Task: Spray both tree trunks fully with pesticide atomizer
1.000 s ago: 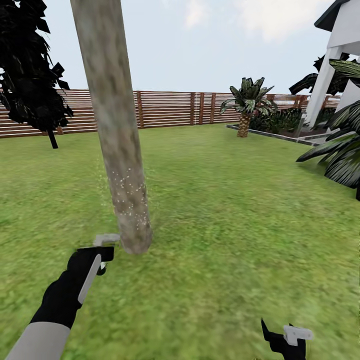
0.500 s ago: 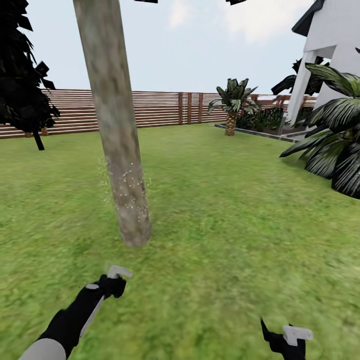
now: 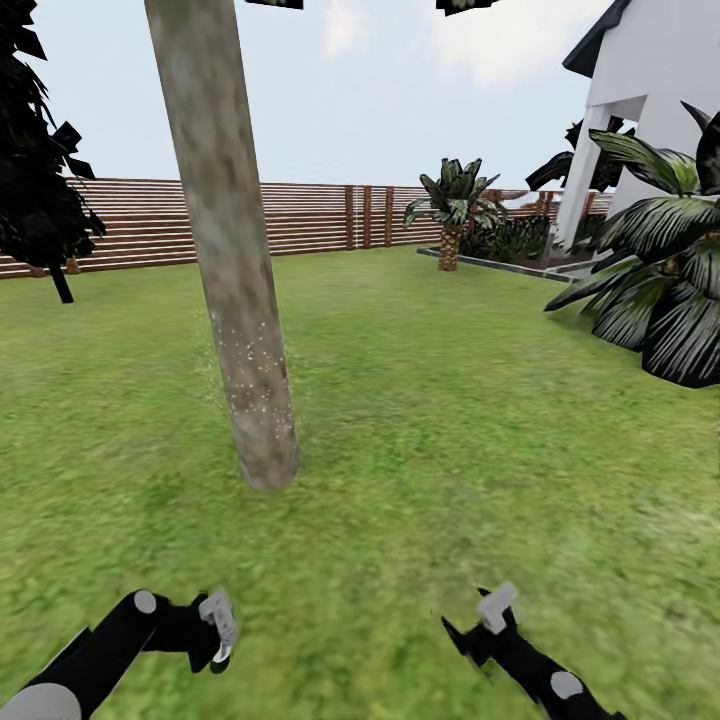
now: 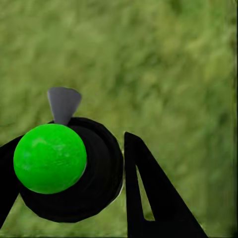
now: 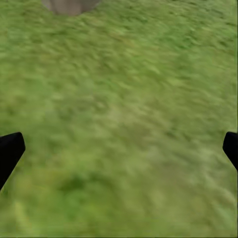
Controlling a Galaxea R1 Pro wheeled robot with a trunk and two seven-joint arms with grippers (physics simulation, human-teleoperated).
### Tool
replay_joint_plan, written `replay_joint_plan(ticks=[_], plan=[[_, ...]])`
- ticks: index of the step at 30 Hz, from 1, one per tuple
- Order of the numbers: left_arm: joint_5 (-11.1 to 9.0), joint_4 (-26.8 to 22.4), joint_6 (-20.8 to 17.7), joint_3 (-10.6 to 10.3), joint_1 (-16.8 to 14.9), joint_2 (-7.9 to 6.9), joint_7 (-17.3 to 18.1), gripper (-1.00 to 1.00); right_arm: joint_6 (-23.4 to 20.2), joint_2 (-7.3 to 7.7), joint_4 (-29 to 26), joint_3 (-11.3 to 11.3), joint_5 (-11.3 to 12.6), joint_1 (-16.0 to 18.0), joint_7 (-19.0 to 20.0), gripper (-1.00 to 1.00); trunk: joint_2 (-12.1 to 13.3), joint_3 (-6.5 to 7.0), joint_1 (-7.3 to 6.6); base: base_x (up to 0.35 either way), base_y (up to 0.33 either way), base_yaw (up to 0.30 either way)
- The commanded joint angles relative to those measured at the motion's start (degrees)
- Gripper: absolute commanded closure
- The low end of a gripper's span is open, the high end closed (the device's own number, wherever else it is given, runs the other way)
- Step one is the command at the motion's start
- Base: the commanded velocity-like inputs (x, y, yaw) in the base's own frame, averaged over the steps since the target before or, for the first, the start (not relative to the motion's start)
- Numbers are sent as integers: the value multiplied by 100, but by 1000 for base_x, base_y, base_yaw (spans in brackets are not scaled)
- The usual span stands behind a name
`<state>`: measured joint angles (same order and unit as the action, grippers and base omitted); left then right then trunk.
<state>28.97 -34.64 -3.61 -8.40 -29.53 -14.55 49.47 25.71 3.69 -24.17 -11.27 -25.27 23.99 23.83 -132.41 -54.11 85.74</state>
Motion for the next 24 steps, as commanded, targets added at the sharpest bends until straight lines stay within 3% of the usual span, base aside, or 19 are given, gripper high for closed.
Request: replay_joint_plan(ticks=[1,3,5,6,8,9,17,18,20,24], plan=[[87,-1,4,4,-6,-10,231,100,-404,-80,-265,45,-25,145,583,-100,0,-1,0,0,0,0],[168,1,8,5,-27,-15,788,100,-966,-199,-591,84,-42,403,1545,-100,0,-1,0,0,0,0],[191,-6,6,13,-42,-1,1393,100,-1151,-300,-741,157,-52,501,1920,-100,0,-1,0,0,0,0],[194,-36,1,23,-43,11,1589,100,-1180,-375,-771,349,-55,520,1979,-100,0,-1,0,0,0,0],[199,-86,-52,30,-53,48,1711,100,-1197,-436,-795,887,-56,532,2014,-100,0,-1,0,0,0,0],[201,-92,-65,26,-83,53,1726,100,-1199,-446,-798,978,-56,534,2017,-100,0,-1,0,0,0,0],[299,-102,-113,9,-292,57,1717,100,-1208,-466,-796,1144,-80,536,2048,-100,0,-1,0,0,0,0],[391,-108,-168,10,-301,59,1716,100,-1209,-466,-798,1266,-86,536,2091,100,0,-1,0,0,0,0],[619,-111,-397,13,-372,122,1714,100,-1209,-466,-805,1575,-88,536,2184,100,0,-1,0,0,0,0],[1122,-102,-590,13,-520,408,1717,100,-1227,-542,-1044,1913,-93,536,2595,100,0,-1,0,0,0,0]])
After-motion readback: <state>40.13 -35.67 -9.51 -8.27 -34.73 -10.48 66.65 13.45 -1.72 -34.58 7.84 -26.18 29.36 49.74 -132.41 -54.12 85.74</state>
